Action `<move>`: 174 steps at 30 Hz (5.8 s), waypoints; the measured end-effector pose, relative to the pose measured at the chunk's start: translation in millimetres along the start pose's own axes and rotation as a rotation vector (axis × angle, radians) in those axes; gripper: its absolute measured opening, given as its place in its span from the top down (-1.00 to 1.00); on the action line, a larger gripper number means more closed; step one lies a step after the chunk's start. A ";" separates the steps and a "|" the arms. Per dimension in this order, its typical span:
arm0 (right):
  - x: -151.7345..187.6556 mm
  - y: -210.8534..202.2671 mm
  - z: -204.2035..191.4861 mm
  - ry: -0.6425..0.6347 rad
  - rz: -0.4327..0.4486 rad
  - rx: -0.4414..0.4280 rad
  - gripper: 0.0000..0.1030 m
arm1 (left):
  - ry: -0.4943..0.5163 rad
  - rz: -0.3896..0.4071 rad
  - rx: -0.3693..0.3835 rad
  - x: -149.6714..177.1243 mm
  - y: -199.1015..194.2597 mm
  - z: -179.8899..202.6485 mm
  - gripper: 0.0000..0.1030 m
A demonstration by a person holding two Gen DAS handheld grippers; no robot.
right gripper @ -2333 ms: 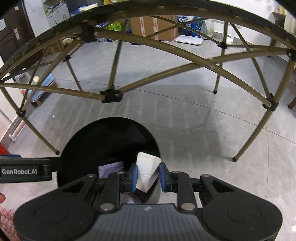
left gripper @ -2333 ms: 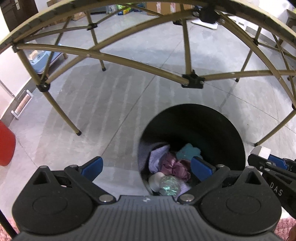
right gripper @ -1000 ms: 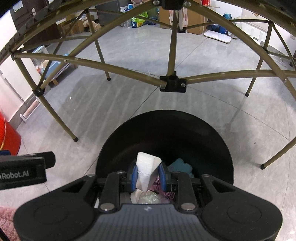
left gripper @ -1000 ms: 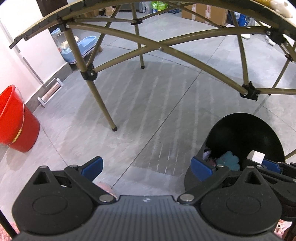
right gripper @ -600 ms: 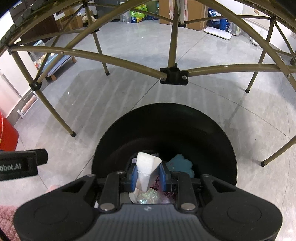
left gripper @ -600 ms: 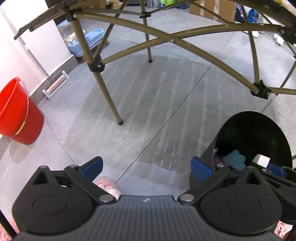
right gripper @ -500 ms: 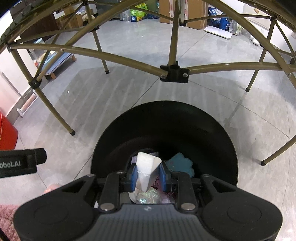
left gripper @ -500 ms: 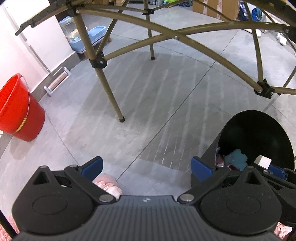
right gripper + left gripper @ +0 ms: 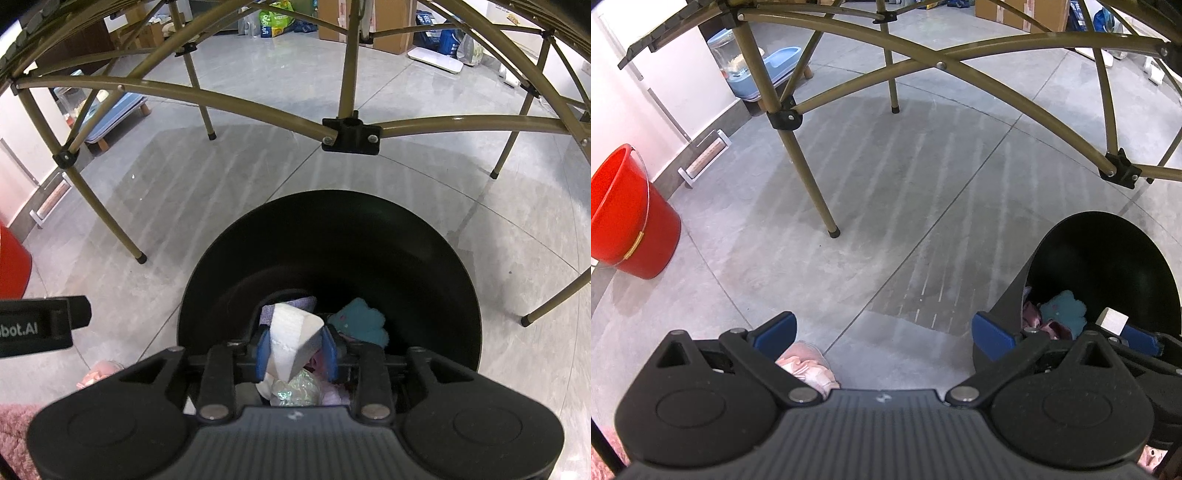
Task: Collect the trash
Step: 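Lower the right tool into the bin and open it to drop the white paper, then raise both tools back up toward the items on the table, then grasp the plush hamster with the right tool while the left tool grasps the blue tissue pack, then lift the plush hamster and tissue pack and carry them down toward the bin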
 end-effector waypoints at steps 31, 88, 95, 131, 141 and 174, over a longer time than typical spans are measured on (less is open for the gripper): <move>-1.0 0.5 7.6 0.046 -0.019 0.050 -0.86 | -0.013 0.023 0.019 -0.8 -6.4 -1.2 -1.00; -140.1 -211.6 108.3 0.102 0.657 0.042 -1.00 | -0.013 0.579 0.205 -117.6 -180.6 57.6 -1.00; -175.6 -207.5 123.9 0.117 0.685 0.055 -1.00 | 0.001 0.585 0.209 -145.4 -176.5 71.5 -1.00; -350.7 -91.8 149.0 0.023 0.473 0.063 -0.34 | -0.014 0.544 0.238 -280.5 -105.3 110.8 -1.00; -344.8 -96.4 152.5 0.048 0.493 0.066 -0.04 | 0.015 0.543 0.225 -292.6 -120.5 138.9 -1.00; -303.0 -137.6 196.9 0.132 0.575 0.082 -0.04 | -0.100 0.369 0.191 -306.6 -94.3 153.9 -0.06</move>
Point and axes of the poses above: each gripper's, at about its wrist camera, not at the fingertips, and y roughly the way its jaws point, z to its right, x to its underside, the point moved 7 cm from there along y, roughly the way its jaws point, and after that the axes turned 5 degrees about -z, right-handed, at the moved point
